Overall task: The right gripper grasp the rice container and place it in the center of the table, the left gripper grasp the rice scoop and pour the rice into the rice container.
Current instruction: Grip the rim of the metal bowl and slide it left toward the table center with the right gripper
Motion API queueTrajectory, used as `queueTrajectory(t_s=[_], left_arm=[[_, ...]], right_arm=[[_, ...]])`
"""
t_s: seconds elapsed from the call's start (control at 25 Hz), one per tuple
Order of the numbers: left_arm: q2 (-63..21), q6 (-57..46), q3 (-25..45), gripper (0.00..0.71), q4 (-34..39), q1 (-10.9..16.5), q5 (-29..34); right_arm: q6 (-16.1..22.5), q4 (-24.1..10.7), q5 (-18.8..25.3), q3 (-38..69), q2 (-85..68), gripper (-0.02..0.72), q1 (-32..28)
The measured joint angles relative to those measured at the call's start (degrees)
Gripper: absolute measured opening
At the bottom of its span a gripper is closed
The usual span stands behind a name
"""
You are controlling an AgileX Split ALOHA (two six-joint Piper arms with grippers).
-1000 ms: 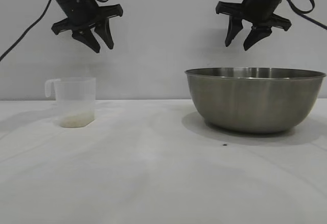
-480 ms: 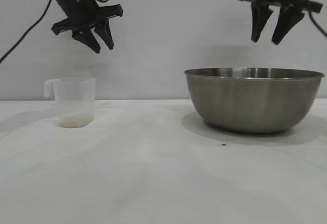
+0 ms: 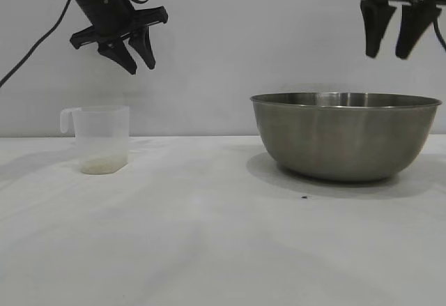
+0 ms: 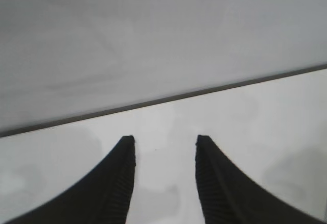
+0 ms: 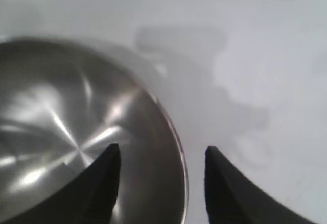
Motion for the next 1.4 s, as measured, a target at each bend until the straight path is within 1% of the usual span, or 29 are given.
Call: queueTrajectory(t_s=[0.12,0.24,0.36,0.44,0.48,0.52,0.56,0.68,0.76,0.92,1.16,1.4], left_arm=[[0.0,0.0,0.0,0.234,0.0,-0.03,0.0],[0.0,0.0,0.0,0.234,0.0,-0.03,0.0],[0.0,0.0,0.0,0.234,0.0,-0.03,0.0],[0.0,0.0,0.0,0.234,0.0,-0.03,0.0],[0.0,0.0,0.0,0.234,0.0,-0.03,0.0],[0.0,0.0,0.0,0.234,0.0,-0.03,0.0],[0.0,0.0,0.0,0.234,0.0,-0.03,0.0],[0.0,-0.09,0.0,0.234,0.0,-0.03,0.0],[0.0,-0.09,0.0,0.234,0.0,-0.03,0.0],[0.0,-0.09,0.0,0.234,0.0,-0.13,-0.1],[0.0,-0.09,0.0,0.234,0.12,-0.13,-0.1],[0.0,-0.09,0.0,0.234,0.15,-0.13,-0.1]], right_arm=[[-0.09,-0.98,0.0,4.21,0.0,0.363,0.0],[-0.09,-2.14,-0.12,5.87,0.11,0.363,0.0],[-0.09,-2.95,-0.43,6.09,1.19,0.241,0.0],[-0.09,-3.19,-0.45,6.07,2.03,0.11,0.0],[-0.09,-3.27,-0.45,6.07,2.29,0.065,0.0],[-0.09,-3.32,-0.7,6.07,2.41,0.042,0.0],[-0.09,-3.18,-0.8,6.07,2.54,0.0,0.0],[-0.12,-1.82,-0.99,6.07,2.54,0.0,0.44],[-0.22,-1.69,-1.08,6.07,2.54,0.0,1.7],[-1.81,-0.84,-1.08,6.07,2.54,0.0,5.88],[-2.04,0.17,-1.08,6.07,2.54,0.0,11.39],[-2.04,0.74,-1.08,6.07,2.54,0.0,12.66]])
